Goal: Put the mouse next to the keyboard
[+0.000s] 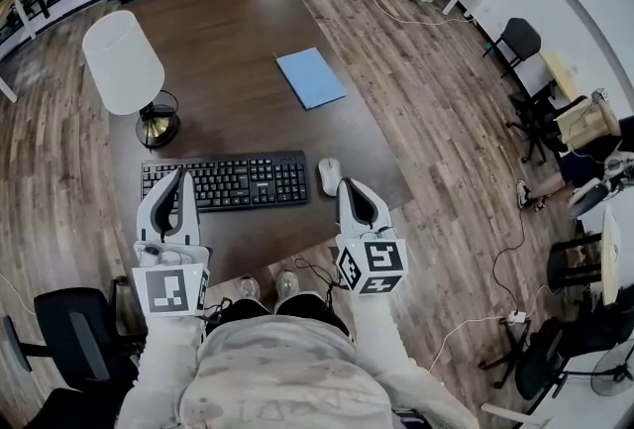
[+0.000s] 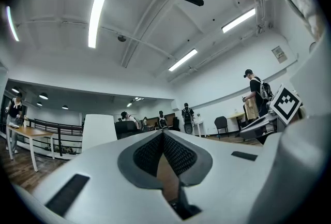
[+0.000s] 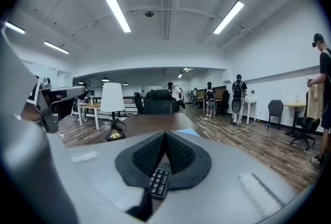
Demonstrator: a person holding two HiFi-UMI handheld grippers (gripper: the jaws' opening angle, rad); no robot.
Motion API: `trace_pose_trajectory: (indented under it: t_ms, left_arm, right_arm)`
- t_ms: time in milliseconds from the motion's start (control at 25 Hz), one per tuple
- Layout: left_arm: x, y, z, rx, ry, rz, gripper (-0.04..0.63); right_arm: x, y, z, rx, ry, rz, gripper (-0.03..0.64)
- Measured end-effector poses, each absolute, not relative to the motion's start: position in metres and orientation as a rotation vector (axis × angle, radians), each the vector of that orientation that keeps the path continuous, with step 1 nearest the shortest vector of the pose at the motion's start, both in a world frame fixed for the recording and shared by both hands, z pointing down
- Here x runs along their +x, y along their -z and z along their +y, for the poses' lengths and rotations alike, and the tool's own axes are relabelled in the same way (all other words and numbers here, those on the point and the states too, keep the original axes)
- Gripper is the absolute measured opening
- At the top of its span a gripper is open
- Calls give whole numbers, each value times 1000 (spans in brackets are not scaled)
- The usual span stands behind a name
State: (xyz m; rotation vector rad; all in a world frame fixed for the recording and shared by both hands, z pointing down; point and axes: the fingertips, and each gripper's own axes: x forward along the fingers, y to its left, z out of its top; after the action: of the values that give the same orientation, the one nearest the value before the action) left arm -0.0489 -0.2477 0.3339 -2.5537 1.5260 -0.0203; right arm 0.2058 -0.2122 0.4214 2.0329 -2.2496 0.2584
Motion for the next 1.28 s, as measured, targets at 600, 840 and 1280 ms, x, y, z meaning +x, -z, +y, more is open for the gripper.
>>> trace_pose_trajectory:
  t_ms: [600,840,1280]
  left_arm:
    - [-51,-328,-235,-2555,-3,1519,3]
    - [-49,-326,-233,-2559,-12,1508,3]
    - [-46,-320,-229,-2558,-15,1497,4]
  right_arm:
    - [188,-382,-196,2015,-69,-2284,11]
    - [185,-370,-193,2014,-19,-2298,11]
    - [186,-347,-183,2056,37,-2359,11]
